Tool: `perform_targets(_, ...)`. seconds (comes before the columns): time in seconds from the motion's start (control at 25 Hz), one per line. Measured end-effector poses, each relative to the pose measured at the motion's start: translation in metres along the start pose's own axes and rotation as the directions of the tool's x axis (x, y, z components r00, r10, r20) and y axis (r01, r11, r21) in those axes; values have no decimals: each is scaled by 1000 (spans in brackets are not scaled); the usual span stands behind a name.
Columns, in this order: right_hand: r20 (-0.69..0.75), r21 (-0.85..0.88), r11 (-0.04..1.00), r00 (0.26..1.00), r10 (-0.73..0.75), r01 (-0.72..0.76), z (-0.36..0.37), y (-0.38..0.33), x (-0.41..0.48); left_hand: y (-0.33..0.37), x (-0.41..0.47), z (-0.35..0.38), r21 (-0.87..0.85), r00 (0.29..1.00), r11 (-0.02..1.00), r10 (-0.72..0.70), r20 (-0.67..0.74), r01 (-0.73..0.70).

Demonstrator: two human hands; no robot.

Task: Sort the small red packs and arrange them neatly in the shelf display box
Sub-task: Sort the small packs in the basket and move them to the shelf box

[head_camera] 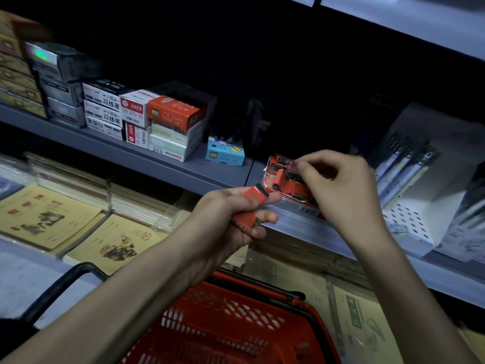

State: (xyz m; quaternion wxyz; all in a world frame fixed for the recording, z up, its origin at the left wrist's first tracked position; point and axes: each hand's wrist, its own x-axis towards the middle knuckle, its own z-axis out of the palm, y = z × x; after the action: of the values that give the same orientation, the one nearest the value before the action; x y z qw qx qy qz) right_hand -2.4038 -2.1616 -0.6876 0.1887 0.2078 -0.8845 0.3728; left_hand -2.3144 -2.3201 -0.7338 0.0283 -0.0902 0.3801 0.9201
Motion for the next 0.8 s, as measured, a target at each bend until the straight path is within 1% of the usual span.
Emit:
perform_targets(0.04,84,127,991,996,30,-40,-2,-7,-14,-1,-1,0,24,1000,1000,11,13,-12)
perform_targets(0.08,172,202,977,984,40,-75,-4,-12,-24,-2,-1,0,47,999,999,23,23,-24)
perform_targets(0.12,243,237,966,969,43,-102,-4,-13,-31,-4,-1,-1,75,999,996,40,24,-41)
perform_targets(0.2,313,307,937,948,66,-167,-4,-12,-35,-7,-1,-3,156,996,984,87,17,-89)
perform_targets(0.28,327,399,886,940,103,-236,-3,-10,-38,-9,-3,-4,235,993,965,117,17,-118)
perform_targets(0.36,310,448,856,943,122,-258,-4,-10,-42,-11,-4,-3,268,992,955,123,20,-124)
perform_targets(0.44,280,468,841,948,148,-270,-7,-9,-43,-14,-3,0,236,995,967,102,-1,-98)
perform_targets(0.52,197,464,840,957,212,-281,-14,-5,-37,-14,-2,2,156,996,986,62,-60,-52)
perform_targets(0.6,11,383,889,963,269,-252,-20,5,-27,-14,0,1,25,996,1000,-8,-93,11)
perform_targets(0.64,-103,290,931,960,260,-221,-22,10,-21,-14,1,0,-45,995,998,-44,-89,40)
perform_targets(0.68,-196,172,967,956,220,-187,-22,15,-16,-13,2,-1,-105,994,993,-66,-85,57)
perform_targets(0.72,-255,49,987,953,162,-155,-21,19,-10,-13,2,-1,-145,993,987,-77,-86,64)
perform_targets(0.8,-283,-163,981,957,54,-104,-16,25,2,-13,5,-1,-164,990,984,-83,-111,64)
